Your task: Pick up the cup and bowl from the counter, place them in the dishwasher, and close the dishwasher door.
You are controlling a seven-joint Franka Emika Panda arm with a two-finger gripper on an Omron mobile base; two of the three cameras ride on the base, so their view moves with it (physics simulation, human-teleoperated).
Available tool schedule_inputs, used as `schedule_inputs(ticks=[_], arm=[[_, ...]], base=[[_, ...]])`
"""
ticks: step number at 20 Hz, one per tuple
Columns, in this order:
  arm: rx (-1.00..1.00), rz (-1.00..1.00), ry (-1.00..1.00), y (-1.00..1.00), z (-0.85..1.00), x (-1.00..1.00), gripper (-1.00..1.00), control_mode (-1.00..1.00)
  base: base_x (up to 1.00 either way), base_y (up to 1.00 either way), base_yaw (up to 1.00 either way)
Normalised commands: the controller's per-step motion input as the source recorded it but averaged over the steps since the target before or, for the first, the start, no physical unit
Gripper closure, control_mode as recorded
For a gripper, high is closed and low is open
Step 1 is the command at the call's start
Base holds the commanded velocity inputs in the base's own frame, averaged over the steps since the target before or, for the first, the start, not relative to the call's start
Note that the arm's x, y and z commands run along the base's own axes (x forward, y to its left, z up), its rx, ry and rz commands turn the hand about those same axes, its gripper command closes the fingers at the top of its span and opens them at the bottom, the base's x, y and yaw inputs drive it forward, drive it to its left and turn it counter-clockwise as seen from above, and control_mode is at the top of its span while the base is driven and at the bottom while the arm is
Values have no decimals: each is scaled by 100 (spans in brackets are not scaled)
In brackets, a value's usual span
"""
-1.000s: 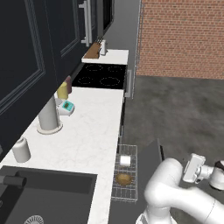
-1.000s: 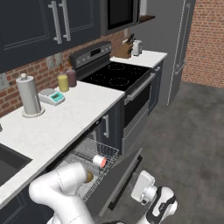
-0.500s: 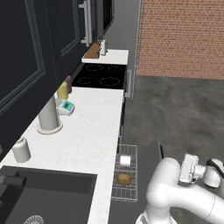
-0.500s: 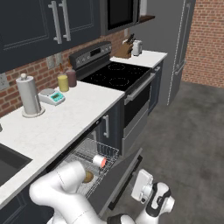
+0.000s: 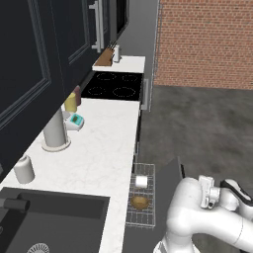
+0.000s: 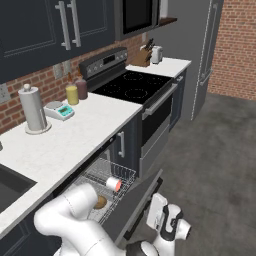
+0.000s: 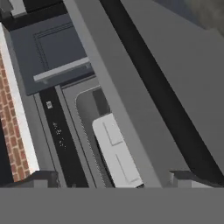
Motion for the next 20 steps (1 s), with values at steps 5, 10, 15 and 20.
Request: schedule_inputs(ticks=[5,10,15,20], arm=[[1,0,0,-42,-85,8,-100,-100],[1,0,1,-40,-81,11,-100,-100],[0,0,0,-8,-81,30,-100,-100],[9,6,-7,9,-29,25,-100,-100]], base=[[0,0,0],[0,0,0],[0,0,0],[0,0,0]])
